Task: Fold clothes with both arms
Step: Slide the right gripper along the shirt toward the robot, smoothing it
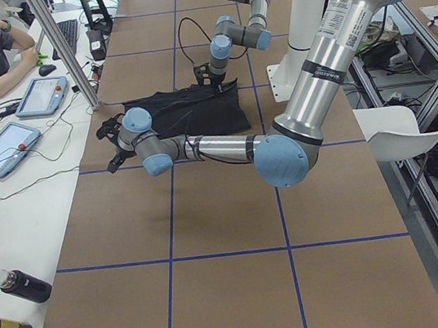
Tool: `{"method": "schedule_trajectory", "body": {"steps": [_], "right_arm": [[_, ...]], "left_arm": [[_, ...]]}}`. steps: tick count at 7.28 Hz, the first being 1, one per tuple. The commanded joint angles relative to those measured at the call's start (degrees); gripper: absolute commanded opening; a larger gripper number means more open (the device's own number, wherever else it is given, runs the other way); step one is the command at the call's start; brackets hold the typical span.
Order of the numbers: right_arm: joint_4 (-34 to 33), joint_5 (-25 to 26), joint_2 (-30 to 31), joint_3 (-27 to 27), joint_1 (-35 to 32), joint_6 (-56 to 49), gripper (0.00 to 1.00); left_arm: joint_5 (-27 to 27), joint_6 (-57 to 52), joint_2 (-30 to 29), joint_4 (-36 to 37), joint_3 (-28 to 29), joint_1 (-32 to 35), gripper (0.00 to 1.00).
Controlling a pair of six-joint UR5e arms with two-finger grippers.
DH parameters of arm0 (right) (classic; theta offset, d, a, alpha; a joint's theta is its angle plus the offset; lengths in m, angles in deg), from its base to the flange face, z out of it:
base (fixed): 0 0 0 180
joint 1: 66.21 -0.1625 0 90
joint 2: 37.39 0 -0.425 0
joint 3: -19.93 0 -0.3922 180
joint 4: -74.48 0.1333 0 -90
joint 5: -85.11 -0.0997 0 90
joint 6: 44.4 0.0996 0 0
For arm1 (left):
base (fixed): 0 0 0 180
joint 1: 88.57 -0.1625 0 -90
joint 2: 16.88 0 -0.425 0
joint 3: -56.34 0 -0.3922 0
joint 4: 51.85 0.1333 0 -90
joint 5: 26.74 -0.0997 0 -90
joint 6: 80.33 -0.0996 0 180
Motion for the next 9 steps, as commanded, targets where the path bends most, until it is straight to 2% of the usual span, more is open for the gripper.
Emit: {"method": "schedule_trajectory", "body": {"steps": [1, 2, 5, 6, 8, 9], "right_arm": [[0.0, 0.0, -0.1, -0.1, 0.3, 0.0, 0.09], [-0.1, 0.1, -0.1, -0.4, 0.2, 0.0, 0.0], [0.0, 0.7, 1.3, -1.9, 0.2, 0.3, 0.0], [-0.2, 0.8, 3.2, -4.9, 0.0, 0.3, 0.0], [-6.7, 0.8, 11.1, -19.0, -0.3, 0.0, 0.0], [-7.6, 0.8, 17.3, -26.3, -0.3, 0.0, 0.0]], "left_arm": [[0.0, 0.0, 0.1, 0.0, 0.0, 0.0, 1.0], [0.0, 0.0, 0.1, 0.0, 0.1, 0.0, 1.0], [0.0, 0.0, 0.1, 0.0, 0.0, 0.0, 1.0], [0.0, 0.0, 0.1, 0.0, 0.0, 0.0, 1.0], [0.0, 0.0, 0.1, 0.0, 0.0, 0.0, 1.0], [0.0, 0.0, 0.1, 0.0, -0.1, 0.0, 1.0]]}}
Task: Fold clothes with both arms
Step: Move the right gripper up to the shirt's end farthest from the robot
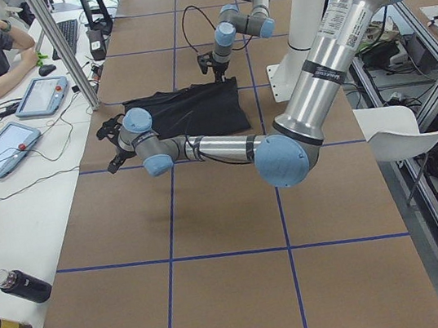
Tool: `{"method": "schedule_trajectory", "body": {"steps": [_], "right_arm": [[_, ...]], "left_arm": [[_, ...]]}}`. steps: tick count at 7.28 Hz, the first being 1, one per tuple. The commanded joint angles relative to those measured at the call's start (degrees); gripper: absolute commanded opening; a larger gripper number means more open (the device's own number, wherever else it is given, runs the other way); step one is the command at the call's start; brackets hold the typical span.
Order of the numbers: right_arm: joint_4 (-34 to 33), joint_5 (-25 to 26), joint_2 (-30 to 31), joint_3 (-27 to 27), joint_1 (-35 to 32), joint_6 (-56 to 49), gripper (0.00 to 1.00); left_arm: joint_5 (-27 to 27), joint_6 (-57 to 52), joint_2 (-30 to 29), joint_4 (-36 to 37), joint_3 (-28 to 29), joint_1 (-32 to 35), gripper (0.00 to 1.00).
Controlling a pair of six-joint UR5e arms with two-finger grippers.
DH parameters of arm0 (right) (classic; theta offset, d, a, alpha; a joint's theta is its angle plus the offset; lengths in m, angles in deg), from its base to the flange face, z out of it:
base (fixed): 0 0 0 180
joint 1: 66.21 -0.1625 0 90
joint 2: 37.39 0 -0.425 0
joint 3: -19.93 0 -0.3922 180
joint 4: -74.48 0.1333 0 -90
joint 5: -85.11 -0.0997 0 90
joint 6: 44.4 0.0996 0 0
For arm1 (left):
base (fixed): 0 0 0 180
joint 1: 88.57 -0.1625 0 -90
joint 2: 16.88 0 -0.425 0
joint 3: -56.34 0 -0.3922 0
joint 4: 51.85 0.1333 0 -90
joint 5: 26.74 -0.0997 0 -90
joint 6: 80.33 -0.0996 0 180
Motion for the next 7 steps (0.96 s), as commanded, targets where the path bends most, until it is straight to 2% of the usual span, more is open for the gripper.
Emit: {"method": "schedule_trajectory", "body": {"steps": [1, 2, 3, 4, 6, 7], "right_arm": [[-2.2, 0.0, 11.9, -13.7, -0.1, 0.0, 0.0], [-2.0, 0.2, 13.6, -14.3, 0.1, 0.2, 0.0], [-1.6, 0.2, 13.1, -13.8, 0.4, 1.1, 0.35], [-1.5, 0.2, 13.0, -13.9, 0.4, 1.5, 0.99], [-0.1, 0.0, 11.2, -13.8, -3.4, 1.8, 1.0], [3.1, -0.5, 10.9, -13.1, -6.0, 1.5, 1.0]], "left_arm": [[0.0, 0.0, 0.0, 0.0, -0.1, 0.0, 1.0], [0.0, 0.0, 0.0, -0.1, -0.2, -0.1, 1.0], [0.0, 0.0, 0.0, 0.0, -0.2, -0.1, 1.0], [0.0, 0.0, 0.0, 0.0, -0.2, -0.1, 1.0], [0.1, 0.0, 0.0, 0.0, -0.4, -0.1, 1.0], [0.1, 0.0, 0.0, 0.0, -0.4, -0.1, 1.0]]}}
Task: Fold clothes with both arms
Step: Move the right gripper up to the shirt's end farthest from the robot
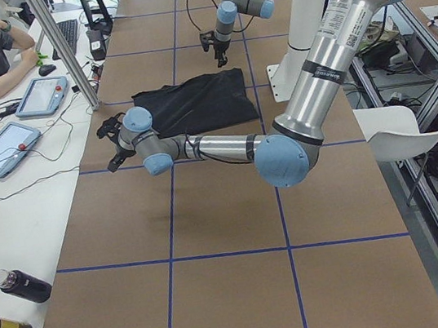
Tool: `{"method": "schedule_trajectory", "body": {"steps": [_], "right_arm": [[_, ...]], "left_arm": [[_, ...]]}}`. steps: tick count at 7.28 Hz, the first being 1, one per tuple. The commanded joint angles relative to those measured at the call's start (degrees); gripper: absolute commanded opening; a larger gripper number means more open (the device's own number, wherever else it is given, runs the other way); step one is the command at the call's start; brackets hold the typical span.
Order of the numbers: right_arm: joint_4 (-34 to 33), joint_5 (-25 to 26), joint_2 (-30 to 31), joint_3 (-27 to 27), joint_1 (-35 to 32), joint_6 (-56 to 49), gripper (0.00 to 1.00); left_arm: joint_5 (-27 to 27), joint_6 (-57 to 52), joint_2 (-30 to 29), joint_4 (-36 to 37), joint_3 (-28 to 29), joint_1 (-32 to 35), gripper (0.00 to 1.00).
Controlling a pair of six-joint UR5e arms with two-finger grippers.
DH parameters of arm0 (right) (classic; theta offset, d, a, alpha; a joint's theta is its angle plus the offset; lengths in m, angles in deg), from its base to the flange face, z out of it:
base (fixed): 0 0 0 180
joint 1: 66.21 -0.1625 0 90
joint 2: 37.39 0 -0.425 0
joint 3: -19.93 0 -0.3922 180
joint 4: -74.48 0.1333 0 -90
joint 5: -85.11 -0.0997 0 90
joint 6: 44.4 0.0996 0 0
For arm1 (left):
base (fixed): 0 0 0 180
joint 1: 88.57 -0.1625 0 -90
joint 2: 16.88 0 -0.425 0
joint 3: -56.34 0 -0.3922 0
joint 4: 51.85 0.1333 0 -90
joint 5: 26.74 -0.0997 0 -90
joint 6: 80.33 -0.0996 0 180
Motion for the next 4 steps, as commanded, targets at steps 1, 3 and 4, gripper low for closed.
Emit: {"method": "schedule_trajectory", "body": {"steps": [1, 3, 4], "right_arm": [[4.0, -0.6, -3.3, 3.3, -5.2, -0.6, 1.0], [7.2, -1.8, -12.9, 17.5, -9.2, -1.3, 1.0], [13.6, -1.9, -13.6, 24.3, -10.3, -1.5, 1.0]], "left_arm": [[-0.1, 0.0, 0.0, 0.0, 0.0, 0.0, 1.0], [0.0, 0.1, 0.0, 0.0, -0.4, 0.0, 1.0], [0.0, 0.1, 0.0, 0.0, -0.7, 0.0, 1.0]]}}
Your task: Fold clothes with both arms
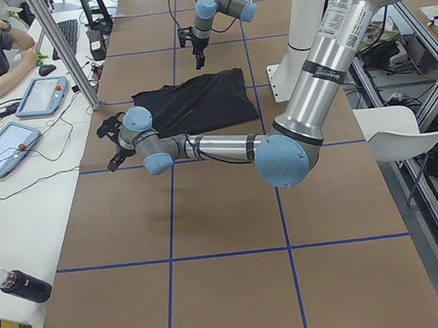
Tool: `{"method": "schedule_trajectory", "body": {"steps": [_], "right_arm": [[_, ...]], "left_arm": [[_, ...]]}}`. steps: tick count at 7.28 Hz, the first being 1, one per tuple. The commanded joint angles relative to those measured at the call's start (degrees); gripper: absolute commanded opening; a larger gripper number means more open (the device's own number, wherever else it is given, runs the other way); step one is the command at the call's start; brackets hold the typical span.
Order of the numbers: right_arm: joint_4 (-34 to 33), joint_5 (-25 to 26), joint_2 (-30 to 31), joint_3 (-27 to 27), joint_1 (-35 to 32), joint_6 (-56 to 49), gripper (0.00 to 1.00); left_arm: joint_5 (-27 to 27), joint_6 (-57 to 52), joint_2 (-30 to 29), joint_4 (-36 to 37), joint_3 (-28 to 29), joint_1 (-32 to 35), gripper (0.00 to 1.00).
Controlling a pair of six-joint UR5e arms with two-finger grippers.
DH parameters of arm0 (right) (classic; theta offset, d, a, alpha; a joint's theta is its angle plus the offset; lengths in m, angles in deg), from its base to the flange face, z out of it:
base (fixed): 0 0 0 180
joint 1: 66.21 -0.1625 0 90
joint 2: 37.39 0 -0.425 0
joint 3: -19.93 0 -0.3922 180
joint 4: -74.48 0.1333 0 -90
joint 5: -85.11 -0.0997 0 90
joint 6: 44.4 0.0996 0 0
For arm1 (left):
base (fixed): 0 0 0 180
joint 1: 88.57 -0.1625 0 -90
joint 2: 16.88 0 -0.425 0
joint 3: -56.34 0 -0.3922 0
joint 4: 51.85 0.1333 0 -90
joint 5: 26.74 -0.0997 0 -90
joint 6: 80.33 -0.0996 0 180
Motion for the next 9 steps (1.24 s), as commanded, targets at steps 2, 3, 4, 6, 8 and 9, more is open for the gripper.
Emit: {"method": "schedule_trajectory", "body": {"steps": [2, 3, 4, 6, 8, 9], "right_arm": [[12.8, -0.3, -7.0, 21.1, -4.0, -2.0, 1.0], [14.7, -0.3, -8.6, 24.6, -4.6, -2.0, 1.0], [14.9, -0.2, -8.6, 25.9, -4.6, -2.1, 1.0], [14.6, -0.4, -8.7, 26.5, -4.6, -3.0, 1.0], [14.4, -2.6, -9.2, 27.4, -4.1, -2.5, 1.0], [14.4, -2.6, -9.4, 27.5, -3.8, -2.4, 1.0]], "left_arm": [[0.0, 0.0, 0.0, -0.1, -0.4, -0.1, 1.0], [0.0, 0.0, 0.0, 0.0, -0.4, -0.1, 1.0], [0.0, 0.0, 0.0, 0.0, -0.4, -0.1, 1.0], [0.0, 0.0, 0.0, 0.0, -0.2, -0.2, 1.0], [0.0, 0.0, 0.0, 0.0, -0.2, -0.2, 1.0], [0.0, 0.0, -0.1, 0.0, -0.1, -0.2, 1.0]]}}
